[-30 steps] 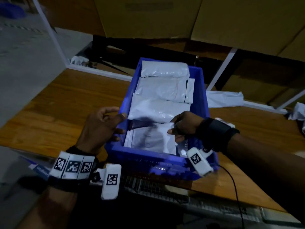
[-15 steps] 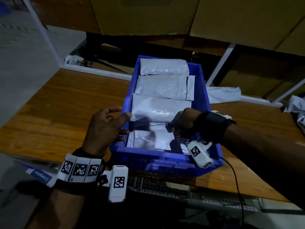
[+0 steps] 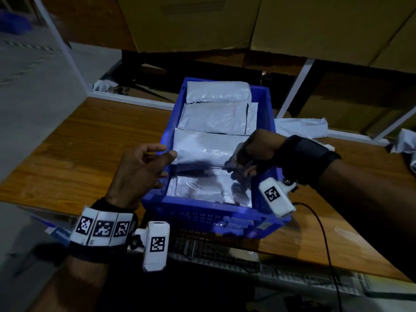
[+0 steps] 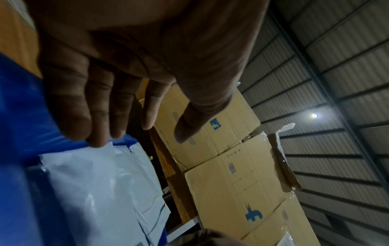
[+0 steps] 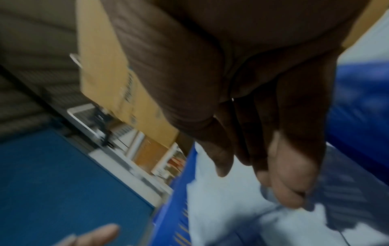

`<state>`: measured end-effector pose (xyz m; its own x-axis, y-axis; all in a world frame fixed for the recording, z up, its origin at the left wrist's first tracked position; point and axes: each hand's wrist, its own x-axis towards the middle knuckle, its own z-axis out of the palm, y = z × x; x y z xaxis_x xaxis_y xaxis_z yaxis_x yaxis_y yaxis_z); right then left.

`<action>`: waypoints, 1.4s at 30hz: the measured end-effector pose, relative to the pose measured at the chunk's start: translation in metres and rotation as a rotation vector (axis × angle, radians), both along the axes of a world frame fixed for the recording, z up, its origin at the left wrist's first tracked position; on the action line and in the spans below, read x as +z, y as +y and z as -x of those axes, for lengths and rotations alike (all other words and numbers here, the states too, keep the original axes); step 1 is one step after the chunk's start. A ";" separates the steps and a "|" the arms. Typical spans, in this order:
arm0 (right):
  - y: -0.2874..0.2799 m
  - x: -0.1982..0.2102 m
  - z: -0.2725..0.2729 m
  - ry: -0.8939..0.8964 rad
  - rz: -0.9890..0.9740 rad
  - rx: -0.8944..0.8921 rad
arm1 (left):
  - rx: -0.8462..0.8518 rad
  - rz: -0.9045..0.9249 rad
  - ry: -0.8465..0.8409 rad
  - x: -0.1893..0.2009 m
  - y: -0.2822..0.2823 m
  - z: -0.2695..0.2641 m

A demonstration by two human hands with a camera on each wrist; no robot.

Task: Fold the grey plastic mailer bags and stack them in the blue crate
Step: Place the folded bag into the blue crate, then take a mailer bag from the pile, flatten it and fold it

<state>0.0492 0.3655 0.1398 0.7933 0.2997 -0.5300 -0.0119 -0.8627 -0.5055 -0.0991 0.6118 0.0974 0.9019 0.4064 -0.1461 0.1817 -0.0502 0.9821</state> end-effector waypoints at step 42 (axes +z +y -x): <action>-0.840 -0.176 -0.009 -0.329 -0.366 -1.310 | -0.698 0.099 0.350 -0.152 -0.847 -0.252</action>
